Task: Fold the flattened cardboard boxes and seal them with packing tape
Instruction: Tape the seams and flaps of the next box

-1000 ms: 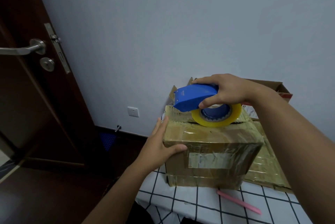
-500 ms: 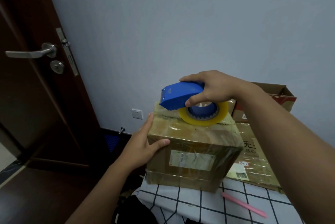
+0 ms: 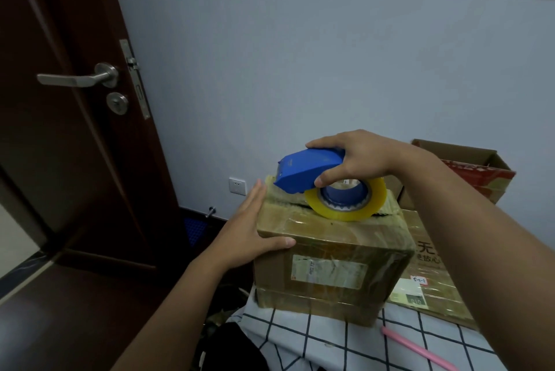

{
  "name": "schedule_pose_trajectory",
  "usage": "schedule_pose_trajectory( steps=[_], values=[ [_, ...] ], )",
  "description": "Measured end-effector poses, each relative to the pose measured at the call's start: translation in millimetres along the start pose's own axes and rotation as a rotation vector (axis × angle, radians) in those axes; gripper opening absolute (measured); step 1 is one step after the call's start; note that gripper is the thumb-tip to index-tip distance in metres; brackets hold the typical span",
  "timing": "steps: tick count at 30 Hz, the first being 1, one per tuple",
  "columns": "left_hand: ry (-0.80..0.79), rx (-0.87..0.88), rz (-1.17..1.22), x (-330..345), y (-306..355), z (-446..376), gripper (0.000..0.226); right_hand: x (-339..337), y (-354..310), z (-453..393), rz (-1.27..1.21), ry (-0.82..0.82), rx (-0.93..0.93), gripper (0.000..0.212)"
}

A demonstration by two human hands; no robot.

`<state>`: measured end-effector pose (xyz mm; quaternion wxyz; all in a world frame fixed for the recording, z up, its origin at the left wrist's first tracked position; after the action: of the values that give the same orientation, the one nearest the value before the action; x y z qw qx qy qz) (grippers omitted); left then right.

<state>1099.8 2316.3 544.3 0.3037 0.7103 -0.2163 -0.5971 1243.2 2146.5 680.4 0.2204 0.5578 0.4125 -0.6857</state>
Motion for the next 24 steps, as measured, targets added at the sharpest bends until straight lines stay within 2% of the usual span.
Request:
schedule_pose_trajectory(
  steps=[3,6,8,16,21,24],
  values=[
    [-0.016,0.047,-0.027,0.1,6.0,-5.7,0.118,0.5,1.2,-1.5,-0.005,-0.004,0.007,0.083],
    [0.029,0.079,-0.121,2.3,12.5,-10.1,0.090,-0.3,-1.0,-2.1,0.042,0.004,-0.002,0.082],
    [0.071,0.079,-0.193,3.5,11.4,-11.6,0.081,-0.5,-3.2,-1.7,0.059,0.005,-0.014,0.079],
    [0.041,0.015,-0.388,3.2,10.0,-12.2,0.076,-6.2,-1.0,5.2,0.094,-0.071,0.000,0.076],
    [0.014,0.000,-0.411,4.4,11.4,-12.2,0.075,-7.0,-2.0,7.6,0.100,-0.083,0.005,0.076],
    [-0.016,-0.017,-0.325,2.5,9.6,-15.1,0.077,-5.2,-2.3,8.8,0.112,-0.067,-0.002,0.075]
  ],
)
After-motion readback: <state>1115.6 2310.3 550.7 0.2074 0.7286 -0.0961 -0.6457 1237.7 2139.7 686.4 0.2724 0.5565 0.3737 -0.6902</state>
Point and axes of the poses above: each hand's wrist, its own z-axis away from the middle knuckle, its own x-axis out of the palm, y = z × x, the point moved 4 cm from there along -z, towards the middle knuckle, and after that the axes turned 3 degrees about -z, right-handed, at the moved point
